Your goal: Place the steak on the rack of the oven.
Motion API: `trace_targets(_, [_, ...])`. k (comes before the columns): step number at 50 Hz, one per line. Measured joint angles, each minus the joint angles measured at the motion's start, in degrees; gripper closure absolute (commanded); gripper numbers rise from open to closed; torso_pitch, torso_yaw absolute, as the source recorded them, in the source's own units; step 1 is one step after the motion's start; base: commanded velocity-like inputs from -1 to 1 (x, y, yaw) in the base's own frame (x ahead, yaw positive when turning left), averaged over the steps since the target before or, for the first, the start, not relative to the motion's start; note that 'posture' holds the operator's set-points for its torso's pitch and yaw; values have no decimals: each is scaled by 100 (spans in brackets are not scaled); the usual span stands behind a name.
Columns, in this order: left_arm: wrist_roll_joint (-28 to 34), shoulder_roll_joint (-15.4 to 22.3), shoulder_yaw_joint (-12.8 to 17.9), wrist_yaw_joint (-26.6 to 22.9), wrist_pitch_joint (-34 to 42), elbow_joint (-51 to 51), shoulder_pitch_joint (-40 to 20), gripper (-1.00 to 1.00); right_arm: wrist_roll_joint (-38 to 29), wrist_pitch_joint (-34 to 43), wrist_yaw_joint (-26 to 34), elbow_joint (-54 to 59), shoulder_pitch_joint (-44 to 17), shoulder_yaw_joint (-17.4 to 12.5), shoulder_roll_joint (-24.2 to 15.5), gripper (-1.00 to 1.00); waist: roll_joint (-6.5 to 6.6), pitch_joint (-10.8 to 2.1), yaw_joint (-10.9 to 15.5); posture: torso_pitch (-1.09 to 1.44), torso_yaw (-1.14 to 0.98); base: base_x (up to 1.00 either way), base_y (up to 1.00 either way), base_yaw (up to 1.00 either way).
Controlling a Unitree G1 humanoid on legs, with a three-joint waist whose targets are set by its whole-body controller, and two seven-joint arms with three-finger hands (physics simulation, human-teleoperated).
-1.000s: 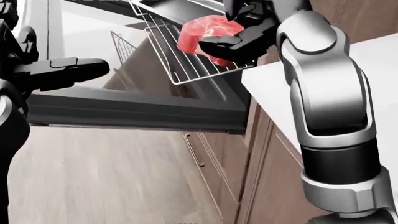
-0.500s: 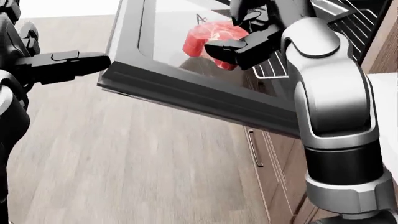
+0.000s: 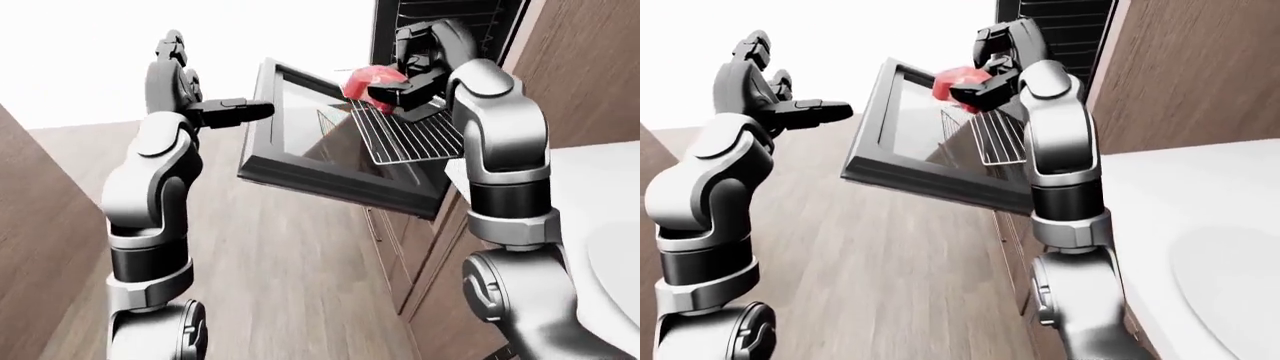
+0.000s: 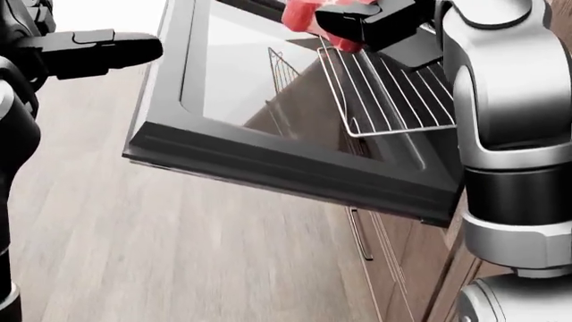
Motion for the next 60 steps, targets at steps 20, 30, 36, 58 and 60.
trace_targets(20, [40,-4,53,38,-10,2,56,-100,-4,23,49,-143,96,53,75,100,-277,-16,133,0,0,16,0,0])
trace_targets(30, [-32,-90,-64,-4,95,64,43,-100,-99,175,-1,-15,193,-22,20,100,-151,78,9,0,0,16,0,0])
trace_targets(36, [-9,-6,14,28,4,-1,-13,-100,-72,11,6,-22,101,16,80,100,280,-2,-2,0,0,17,0,0])
trace_targets(58, [24,-100,-78,-12,0,106,-49,-100,-165,96,58,55,140,-6,14,100,-78,46,12,0,0,15,0,0])
trace_targets(60, [40,-94,-66,0,-25,85,-72,-100,-151,71,72,19,123,2,19,100,89,50,-11,0,0,14,0,0])
